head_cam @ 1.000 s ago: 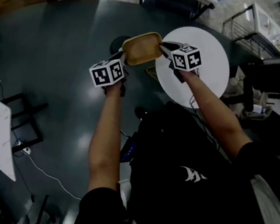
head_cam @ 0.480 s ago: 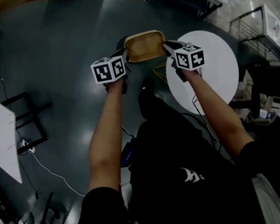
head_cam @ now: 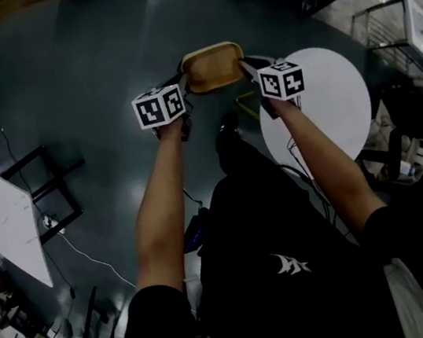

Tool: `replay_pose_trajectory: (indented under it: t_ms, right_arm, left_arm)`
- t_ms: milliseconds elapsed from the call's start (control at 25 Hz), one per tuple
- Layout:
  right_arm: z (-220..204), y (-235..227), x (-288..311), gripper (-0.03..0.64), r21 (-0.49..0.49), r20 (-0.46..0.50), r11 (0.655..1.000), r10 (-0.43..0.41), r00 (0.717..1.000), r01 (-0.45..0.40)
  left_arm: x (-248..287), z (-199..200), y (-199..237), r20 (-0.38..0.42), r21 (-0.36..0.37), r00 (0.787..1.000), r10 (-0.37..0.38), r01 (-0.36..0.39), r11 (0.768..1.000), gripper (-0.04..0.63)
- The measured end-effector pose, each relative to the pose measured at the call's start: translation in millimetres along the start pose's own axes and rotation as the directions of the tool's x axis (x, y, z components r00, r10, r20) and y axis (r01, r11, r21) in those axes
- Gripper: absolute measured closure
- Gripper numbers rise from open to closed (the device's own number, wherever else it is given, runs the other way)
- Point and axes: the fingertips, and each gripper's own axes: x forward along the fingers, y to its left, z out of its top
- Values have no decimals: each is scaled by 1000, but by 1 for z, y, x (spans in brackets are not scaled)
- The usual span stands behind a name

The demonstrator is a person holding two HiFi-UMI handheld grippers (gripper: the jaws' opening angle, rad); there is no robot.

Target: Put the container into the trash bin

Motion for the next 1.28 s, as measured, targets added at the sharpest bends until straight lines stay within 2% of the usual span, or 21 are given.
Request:
replay_pose_trajectory:
  t_ms: [280,600,1000,1120,1280]
  right_arm:
    - [-4,-23,36,563,39,-36,999,-4,999,6]
    - [-34,-31,79,563,134,-83,991,-15,996,26]
    - [-72,-61,128,563,269,-97,960,-59,994,83]
    - [-89,-65,142,563,281,-101,953,-85,991,110]
    - [-132,-61,147,563,321,-115,935,-119,986,150]
  left_arm:
    - [41,-3,30,-63,-17,997,36,-37,999,578]
    - [68,-18,74,-138,-60,987,76,-85,995,581]
    - [126,-33,117,-219,-10,974,62,-66,998,583]
    - [137,-48,133,-253,-1,966,50,-52,999,583]
    - [144,-82,144,-297,21,954,31,-26,999,583]
